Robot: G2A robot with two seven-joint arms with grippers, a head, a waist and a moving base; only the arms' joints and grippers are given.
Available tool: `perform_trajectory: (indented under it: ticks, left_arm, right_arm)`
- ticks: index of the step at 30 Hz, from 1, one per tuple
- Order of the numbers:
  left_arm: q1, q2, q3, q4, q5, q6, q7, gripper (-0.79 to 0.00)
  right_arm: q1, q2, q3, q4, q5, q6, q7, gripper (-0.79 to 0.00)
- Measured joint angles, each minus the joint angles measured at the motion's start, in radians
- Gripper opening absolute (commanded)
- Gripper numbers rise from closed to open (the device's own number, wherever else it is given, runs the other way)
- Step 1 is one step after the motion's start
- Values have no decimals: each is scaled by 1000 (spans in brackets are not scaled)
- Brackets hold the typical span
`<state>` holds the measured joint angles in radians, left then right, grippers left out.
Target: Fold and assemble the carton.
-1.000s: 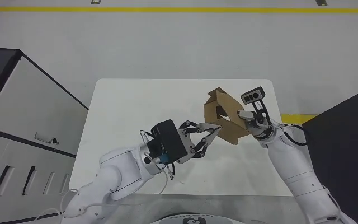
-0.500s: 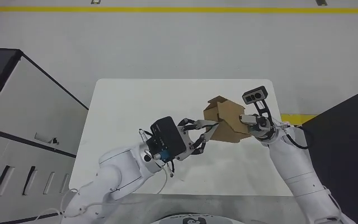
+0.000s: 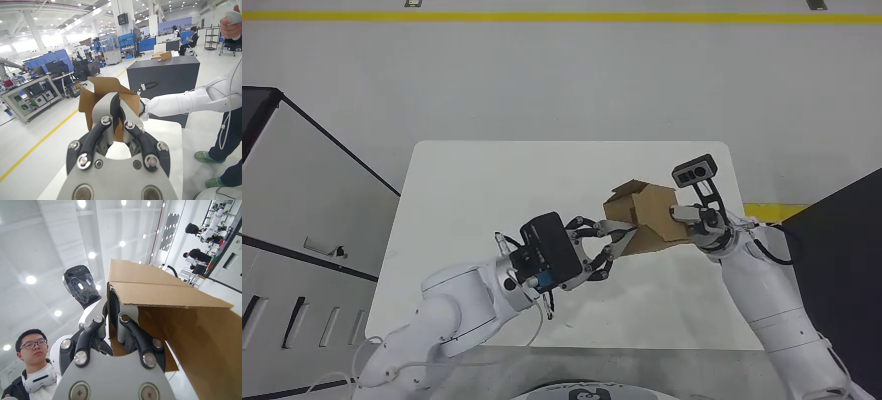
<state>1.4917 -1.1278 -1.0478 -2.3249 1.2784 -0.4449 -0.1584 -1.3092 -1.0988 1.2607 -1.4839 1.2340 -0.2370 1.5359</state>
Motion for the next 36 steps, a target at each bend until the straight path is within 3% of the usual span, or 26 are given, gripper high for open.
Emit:
perform_trajectory:
  ticks: [36]
  left_arm:
    - [21,-1,-11,-3,-52,1,48,-785]
  right_arm:
    - [-9,-17,23,43,-17,20,-33,-785]
